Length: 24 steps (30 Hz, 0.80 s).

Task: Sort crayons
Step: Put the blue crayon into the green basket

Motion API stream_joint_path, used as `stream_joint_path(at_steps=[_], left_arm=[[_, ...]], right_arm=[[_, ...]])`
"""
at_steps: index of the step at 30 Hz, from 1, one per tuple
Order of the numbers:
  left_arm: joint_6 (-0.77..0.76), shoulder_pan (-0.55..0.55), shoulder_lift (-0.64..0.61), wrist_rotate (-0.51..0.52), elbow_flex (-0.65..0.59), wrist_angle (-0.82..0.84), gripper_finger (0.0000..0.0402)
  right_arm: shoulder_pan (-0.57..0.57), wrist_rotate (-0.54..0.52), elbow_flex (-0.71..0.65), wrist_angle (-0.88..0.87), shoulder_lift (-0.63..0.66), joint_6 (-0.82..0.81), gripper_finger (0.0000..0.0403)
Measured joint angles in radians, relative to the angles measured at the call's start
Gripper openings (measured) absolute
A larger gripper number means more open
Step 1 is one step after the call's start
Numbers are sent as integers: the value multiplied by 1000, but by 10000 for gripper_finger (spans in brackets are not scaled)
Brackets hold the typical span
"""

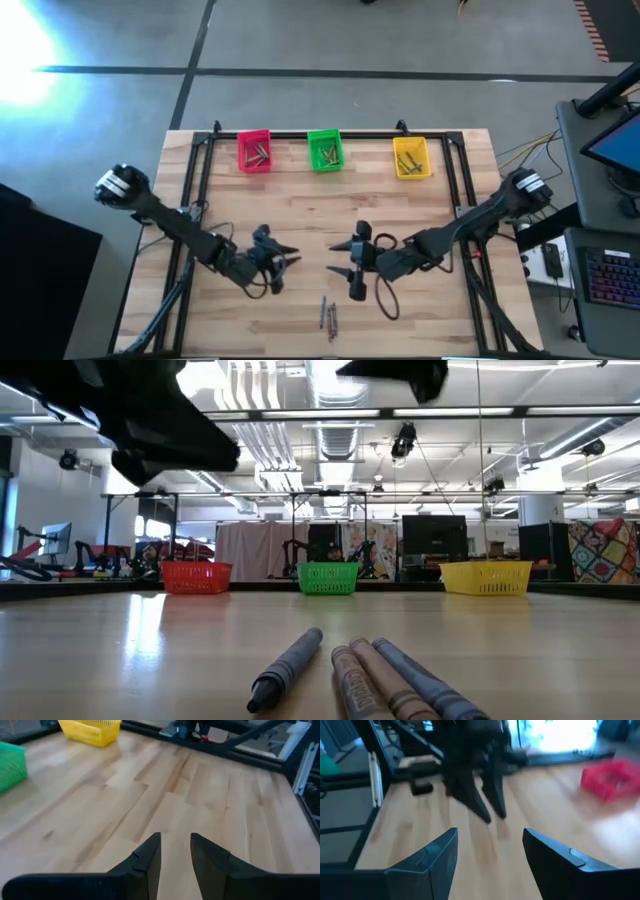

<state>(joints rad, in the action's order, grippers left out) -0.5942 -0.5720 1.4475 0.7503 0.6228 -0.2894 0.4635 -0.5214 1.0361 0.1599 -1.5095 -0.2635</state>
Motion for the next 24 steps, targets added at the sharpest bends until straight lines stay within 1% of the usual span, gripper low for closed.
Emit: stream_joint_path(at_steps=[4,7,10,12,17,20,24], left_arm=[[-17,1,159,-23,31,-154,88],[-84,2,265,-53,79,-166,88],[-106,2,333,-65,133,-167,88],[-103,2,357,-75,163,-165,88],[-80,3,390,-60,238,-166,88],[-74,4,404,-61,252,-172,88],[-115,9,445,-86,268,-186,88]], right_arm=[[1,-2,-116,91,-56,-137,215],[1,-21,-150,119,-85,-207,214],[1,-27,-160,121,-107,-252,214],[6,-29,-165,103,-108,-273,215],[53,-46,-176,114,-98,-322,215],[100,-127,-190,91,-92,-323,215],[136,-202,-193,70,-85,-333,215]])
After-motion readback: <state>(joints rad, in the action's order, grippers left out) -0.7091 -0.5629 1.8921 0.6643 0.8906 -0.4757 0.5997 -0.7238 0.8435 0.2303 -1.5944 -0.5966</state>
